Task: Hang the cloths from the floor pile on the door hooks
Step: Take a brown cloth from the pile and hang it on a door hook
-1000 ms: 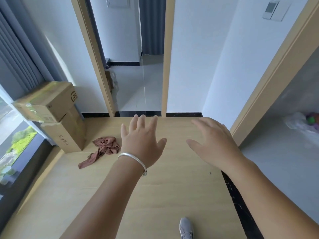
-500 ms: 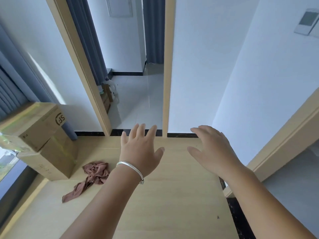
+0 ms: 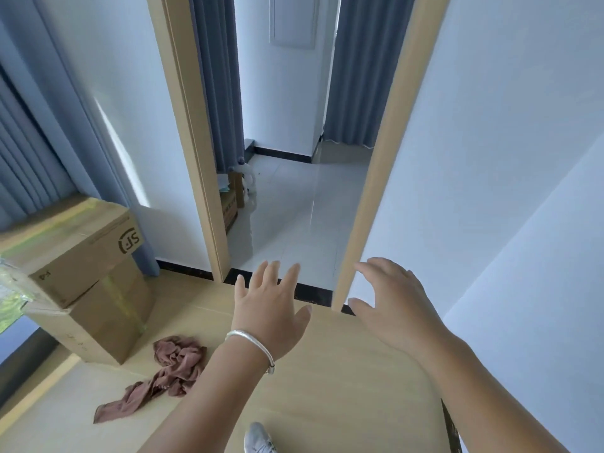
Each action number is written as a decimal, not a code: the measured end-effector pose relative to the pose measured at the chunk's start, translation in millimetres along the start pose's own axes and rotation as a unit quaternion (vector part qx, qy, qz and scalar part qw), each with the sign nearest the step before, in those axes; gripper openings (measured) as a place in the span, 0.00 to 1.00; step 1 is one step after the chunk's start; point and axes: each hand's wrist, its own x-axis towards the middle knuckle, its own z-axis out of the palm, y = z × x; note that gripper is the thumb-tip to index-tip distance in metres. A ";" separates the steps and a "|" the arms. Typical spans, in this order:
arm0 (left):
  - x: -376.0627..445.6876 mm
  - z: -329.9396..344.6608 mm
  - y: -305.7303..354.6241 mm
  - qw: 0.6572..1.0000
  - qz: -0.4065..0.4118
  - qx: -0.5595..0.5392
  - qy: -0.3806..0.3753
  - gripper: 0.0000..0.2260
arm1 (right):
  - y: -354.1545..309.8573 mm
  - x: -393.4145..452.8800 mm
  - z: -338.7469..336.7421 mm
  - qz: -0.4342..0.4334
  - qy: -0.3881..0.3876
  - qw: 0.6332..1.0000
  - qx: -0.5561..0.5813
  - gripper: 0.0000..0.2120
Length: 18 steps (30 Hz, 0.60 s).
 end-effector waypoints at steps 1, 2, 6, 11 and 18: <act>19.6 -2.4 -14.5 1.000 -0.014 -0.005 0.004 0.28 | -10.6 29.5 0.6 -0.016 -0.001 1.000 -0.003 0.26; 38.4 -5.8 -31.0 0.999 -0.029 -0.009 0.010 0.28 | -23.0 58.6 1.3 -0.033 -0.003 0.999 -0.005 0.26; 100.3 -19.2 -105.7 0.994 -0.103 -0.018 0.037 0.28 | -79.5 162.6 12.0 -0.102 -0.015 0.995 -0.012 0.26; 139.0 -33.6 -199.2 0.975 -0.204 -0.023 0.085 0.27 | -158.5 253.0 48.7 -0.205 -0.048 0.978 -0.002 0.24; 83.7 -23.6 -317.7 0.890 -0.438 -0.061 0.116 0.31 | -290.2 311.8 134.0 -0.383 -0.164 0.909 -0.019 0.26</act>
